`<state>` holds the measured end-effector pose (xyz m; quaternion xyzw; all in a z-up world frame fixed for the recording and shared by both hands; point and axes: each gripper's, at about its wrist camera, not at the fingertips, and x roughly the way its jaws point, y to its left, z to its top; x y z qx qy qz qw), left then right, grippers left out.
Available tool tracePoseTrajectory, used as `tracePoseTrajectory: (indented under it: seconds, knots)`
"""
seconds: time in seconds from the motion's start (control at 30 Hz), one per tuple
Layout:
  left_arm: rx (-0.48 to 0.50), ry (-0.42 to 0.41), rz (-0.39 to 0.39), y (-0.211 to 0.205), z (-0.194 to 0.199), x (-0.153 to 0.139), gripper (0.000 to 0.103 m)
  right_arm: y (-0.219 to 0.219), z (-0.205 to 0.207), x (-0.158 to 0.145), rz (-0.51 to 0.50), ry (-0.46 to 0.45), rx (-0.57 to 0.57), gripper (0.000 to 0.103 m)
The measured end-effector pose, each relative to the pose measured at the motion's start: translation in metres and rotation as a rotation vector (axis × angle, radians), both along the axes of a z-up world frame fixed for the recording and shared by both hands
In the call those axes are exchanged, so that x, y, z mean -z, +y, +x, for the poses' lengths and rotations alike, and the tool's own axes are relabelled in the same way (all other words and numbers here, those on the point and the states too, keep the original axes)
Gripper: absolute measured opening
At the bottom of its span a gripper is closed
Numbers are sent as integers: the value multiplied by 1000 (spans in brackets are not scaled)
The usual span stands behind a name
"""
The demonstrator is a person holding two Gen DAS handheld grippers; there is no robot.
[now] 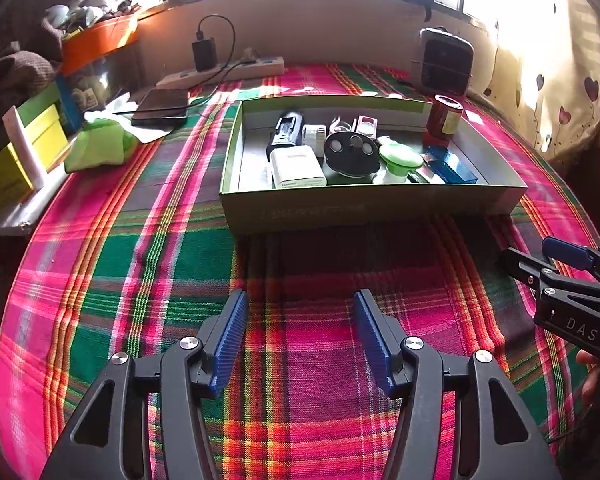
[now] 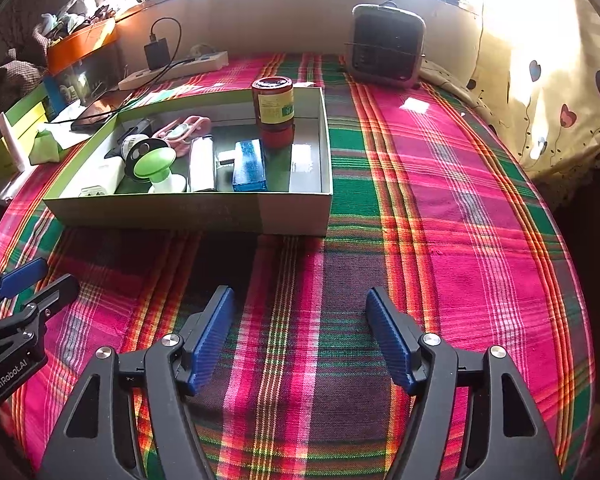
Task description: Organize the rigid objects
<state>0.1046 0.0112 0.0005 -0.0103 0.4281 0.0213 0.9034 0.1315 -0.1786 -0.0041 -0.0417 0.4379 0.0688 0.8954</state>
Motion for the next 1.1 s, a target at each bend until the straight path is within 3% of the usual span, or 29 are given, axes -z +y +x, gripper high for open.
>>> tracePoseTrajectory:
  seconds: [1.1]
  knots:
    - [-4,0,0,-1,0,0,55,0,0,1,0,0,1,71]
